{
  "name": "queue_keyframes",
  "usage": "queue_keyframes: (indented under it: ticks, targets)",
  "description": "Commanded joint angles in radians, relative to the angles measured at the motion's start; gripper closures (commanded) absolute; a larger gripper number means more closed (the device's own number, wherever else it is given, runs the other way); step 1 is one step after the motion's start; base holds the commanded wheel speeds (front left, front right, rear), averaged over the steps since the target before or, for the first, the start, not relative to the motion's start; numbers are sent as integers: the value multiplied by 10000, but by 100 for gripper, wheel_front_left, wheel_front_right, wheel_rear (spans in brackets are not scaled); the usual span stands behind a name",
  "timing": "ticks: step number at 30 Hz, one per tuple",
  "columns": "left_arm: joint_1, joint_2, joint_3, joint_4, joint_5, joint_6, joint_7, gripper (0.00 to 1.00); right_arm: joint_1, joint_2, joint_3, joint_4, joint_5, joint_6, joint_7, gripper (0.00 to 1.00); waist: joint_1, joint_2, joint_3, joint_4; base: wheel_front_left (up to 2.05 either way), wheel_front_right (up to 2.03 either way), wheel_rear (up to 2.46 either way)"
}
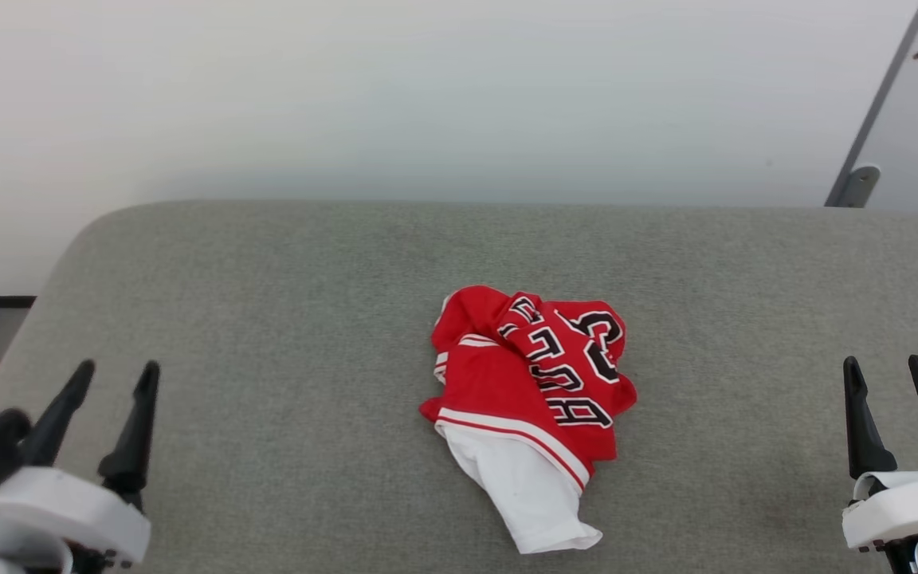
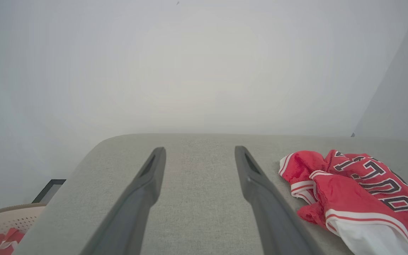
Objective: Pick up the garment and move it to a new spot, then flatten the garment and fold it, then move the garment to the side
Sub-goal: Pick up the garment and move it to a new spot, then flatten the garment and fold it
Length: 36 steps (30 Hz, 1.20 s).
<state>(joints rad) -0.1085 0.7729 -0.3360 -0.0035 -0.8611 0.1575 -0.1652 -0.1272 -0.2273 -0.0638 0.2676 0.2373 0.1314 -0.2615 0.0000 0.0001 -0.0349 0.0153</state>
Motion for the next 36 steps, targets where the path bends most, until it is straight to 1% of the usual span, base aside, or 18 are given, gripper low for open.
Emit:
queue_keyframes:
  ticks: [1,4,9,21,27,33,36]
  targets:
    - [314,-5,196,108,-37,-28,-319,0,181,51,-92,-65,-59,-14,-52,0,0,-1,-49,158,0,0,0]
    - [637,-66,425,299,-24,-65,-651,0,215,83,-147,-121,-88,-14,-52,0,0,-1,-48,232,0,0,0]
    - [1025,-272,824,582,-83,-311,-908,0,351,169,-218,-214,-43,-14,-52,0,0,-1,-82,292,0,0,0]
    - [1615,-976,1916,817,398,-882,-1003,0,471,66,-227,-295,91,-14,-52,0,0,-1,-75,231,0,0,0]
    - [1648,-1226,2209,882,642,-1139,-992,0,482,42,-176,-265,109,-14,-52,0,0,-1,-51,230,0,0,0]
    - [1556,-1354,2351,913,734,-1223,-992,0,492,45,34,-260,143,-14,-52,0,0,-1,-23,307,0,0,0]
    - [1473,-1362,2445,931,776,-1105,-994,0,432,-6,293,-237,209,-14,-52,0,0,-1,14,447,0,0,0]
